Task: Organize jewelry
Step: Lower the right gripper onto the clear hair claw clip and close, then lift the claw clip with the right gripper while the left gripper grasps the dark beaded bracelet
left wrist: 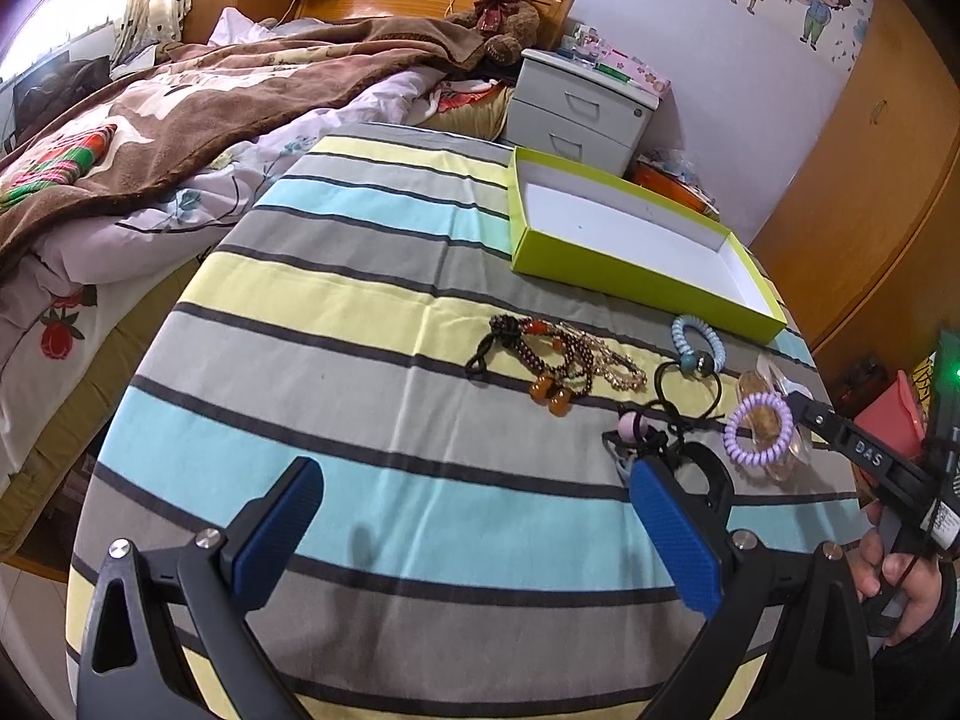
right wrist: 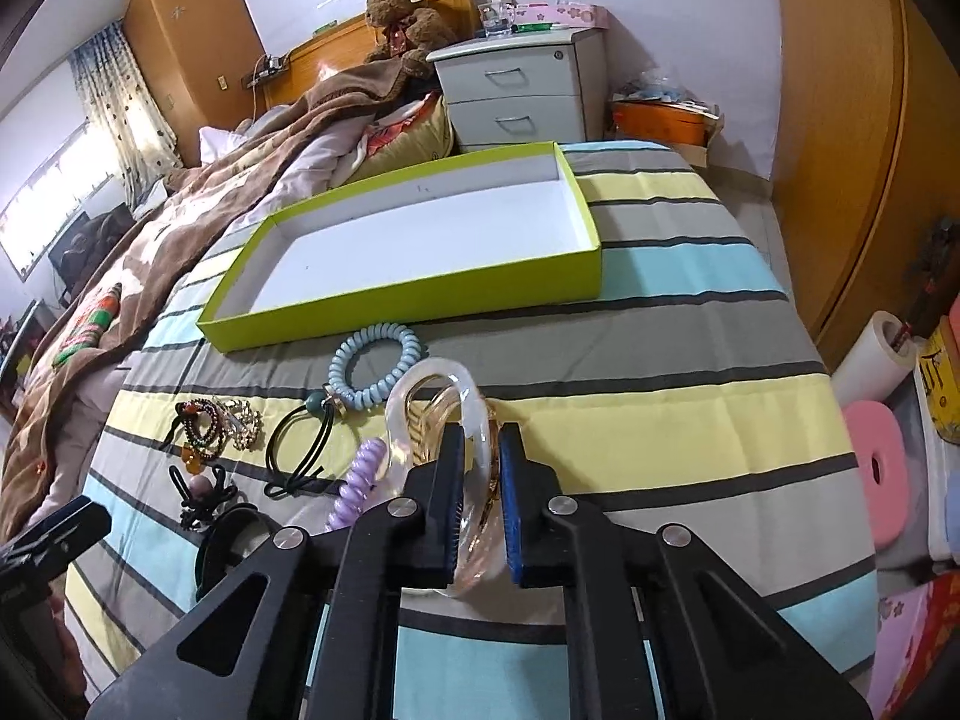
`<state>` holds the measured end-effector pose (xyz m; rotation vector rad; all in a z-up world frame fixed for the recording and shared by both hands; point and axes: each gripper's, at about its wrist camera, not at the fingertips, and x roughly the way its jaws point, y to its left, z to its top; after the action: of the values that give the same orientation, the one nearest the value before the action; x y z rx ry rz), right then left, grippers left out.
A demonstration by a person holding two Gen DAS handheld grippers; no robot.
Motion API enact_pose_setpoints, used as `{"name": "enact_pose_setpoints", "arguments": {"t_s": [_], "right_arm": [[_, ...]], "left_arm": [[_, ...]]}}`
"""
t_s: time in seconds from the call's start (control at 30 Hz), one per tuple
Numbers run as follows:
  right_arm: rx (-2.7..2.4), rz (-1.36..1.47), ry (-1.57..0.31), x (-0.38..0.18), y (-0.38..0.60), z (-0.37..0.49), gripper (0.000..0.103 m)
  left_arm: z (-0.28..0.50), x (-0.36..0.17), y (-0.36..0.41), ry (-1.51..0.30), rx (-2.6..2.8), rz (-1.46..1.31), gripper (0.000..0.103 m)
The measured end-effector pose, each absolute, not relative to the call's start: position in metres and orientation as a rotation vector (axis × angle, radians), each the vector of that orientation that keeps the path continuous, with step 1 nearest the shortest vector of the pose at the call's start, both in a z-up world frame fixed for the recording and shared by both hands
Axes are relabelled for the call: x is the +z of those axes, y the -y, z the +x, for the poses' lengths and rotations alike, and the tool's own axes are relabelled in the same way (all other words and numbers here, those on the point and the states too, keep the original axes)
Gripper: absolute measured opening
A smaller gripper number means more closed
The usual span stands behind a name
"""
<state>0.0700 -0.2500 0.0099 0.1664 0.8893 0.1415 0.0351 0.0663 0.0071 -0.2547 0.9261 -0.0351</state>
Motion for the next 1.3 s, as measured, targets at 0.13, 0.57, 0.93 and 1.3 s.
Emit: {"name": "enact_pose_setpoints", "arguments": {"t_s": [0.13, 0.57, 0.93, 1.3], "right_arm": [[0.129, 0.165, -0.874, 0.015, 0.258, 0.065, 0.009], [0.082, 0.163, -0.845, 0.024, 0.29, 0.046, 0.008], [0.108, 0.171, -0.832, 0.03, 0.29, 0.039, 0.008], [0.105, 0.172, -0.841, 0.026, 0.29, 0.042, 0.008]], "left_arm": [[0.042, 0.008, -0.068, -0.925, -0.038, -0.258, 0.103], [0.075, 0.005, -0.076, -0.922, -0.015, -0.248, 0.101], [0.109, -0.007, -0.062, -0.96, -0.074, -0.173, 0.099], [0.125, -0.018, -0.044, -0.984, -0.091, -0.083, 0.08]]}}
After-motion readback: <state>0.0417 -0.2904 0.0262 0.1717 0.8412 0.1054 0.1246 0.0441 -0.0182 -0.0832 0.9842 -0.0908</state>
